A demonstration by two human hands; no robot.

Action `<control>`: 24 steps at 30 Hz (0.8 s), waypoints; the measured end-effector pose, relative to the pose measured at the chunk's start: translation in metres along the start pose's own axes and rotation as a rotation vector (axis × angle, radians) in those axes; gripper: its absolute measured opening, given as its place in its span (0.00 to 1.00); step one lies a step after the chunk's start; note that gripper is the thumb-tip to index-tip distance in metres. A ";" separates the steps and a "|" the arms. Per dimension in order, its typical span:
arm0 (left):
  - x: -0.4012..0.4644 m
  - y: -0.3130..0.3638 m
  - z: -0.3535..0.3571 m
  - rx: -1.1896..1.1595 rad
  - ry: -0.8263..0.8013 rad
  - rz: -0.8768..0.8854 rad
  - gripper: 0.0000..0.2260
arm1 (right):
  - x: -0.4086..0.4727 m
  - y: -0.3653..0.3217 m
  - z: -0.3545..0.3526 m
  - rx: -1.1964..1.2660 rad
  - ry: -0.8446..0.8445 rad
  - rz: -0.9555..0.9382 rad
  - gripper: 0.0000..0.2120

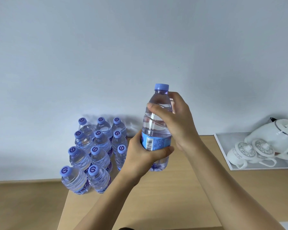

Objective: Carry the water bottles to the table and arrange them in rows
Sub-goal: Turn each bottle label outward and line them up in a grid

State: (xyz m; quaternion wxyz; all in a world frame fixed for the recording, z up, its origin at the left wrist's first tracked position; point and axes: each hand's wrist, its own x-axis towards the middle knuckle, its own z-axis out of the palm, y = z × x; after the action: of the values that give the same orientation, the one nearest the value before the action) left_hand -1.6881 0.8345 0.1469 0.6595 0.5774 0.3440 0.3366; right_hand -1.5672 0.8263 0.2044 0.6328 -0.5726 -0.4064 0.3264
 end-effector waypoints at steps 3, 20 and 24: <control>0.000 0.000 0.005 0.033 0.091 0.036 0.17 | -0.003 0.002 0.009 -0.008 0.051 0.018 0.15; -0.001 0.001 -0.010 -0.091 -0.195 -0.048 0.18 | 0.011 0.002 -0.007 0.306 -0.200 0.090 0.18; -0.002 0.000 -0.009 -0.044 -0.123 -0.025 0.17 | 0.011 0.003 -0.006 0.182 -0.201 0.062 0.12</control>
State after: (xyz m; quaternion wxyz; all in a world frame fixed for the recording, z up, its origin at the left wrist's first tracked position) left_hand -1.6963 0.8374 0.1461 0.6960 0.5782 0.3024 0.2997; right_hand -1.5568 0.8334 0.2030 0.6279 -0.4894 -0.4186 0.4370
